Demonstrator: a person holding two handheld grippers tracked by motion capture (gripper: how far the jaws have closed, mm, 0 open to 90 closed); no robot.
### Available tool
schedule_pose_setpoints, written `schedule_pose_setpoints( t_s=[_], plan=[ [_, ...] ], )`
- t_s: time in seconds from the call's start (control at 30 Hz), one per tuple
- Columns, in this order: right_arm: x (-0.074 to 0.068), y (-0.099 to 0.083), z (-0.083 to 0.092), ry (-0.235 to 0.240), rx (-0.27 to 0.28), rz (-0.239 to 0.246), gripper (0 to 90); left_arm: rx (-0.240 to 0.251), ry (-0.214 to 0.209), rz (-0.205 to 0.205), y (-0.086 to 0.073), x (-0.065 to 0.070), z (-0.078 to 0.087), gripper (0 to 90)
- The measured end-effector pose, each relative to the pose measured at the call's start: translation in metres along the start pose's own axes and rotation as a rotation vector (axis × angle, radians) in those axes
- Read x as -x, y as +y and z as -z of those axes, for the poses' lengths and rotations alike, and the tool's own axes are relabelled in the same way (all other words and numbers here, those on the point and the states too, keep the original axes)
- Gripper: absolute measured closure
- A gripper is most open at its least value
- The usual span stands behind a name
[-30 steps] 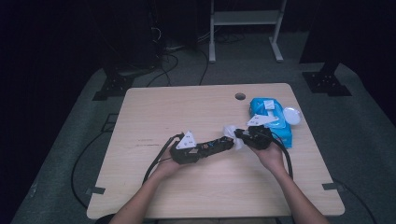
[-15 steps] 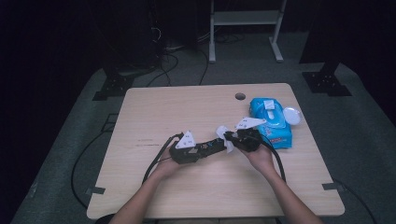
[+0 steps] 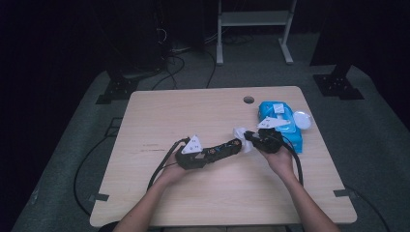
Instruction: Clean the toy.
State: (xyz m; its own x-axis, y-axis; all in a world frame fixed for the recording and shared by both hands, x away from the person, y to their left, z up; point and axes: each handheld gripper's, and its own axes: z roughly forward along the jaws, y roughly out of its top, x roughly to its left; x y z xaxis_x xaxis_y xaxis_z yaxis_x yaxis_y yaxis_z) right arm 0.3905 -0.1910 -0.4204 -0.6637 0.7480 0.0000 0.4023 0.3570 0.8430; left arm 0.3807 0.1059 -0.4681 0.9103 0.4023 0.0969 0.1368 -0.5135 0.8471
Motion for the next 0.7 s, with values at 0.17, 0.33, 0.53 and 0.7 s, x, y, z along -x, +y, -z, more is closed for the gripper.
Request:
schedule_pose_setpoints(
  t_s=[0.17, 0.33, 0.53, 0.7],
  plan=[
    [-0.011, 0.001, -0.009, 0.064, -0.014, 0.012, 83.3, 0.004, -0.001, 0.002, 0.0, 0.0, 0.0, 66.2],
    [-0.021, 0.007, -0.014, 0.096, -0.002, 0.019, 83.3, -0.003, 0.0, -0.002, 0.0, 0.0, 0.001, 66.1],
    [-0.047, 0.017, -0.019, 0.195, 0.028, 0.04, 83.3, -0.005, -0.002, -0.002, 0.001, 0.0, 0.0, 66.1],
    [-0.074, 0.023, -0.035, 0.273, 0.016, 0.086, 83.2, -0.003, 0.0, 0.003, 0.001, 0.001, 0.0, 66.2]
  ],
)
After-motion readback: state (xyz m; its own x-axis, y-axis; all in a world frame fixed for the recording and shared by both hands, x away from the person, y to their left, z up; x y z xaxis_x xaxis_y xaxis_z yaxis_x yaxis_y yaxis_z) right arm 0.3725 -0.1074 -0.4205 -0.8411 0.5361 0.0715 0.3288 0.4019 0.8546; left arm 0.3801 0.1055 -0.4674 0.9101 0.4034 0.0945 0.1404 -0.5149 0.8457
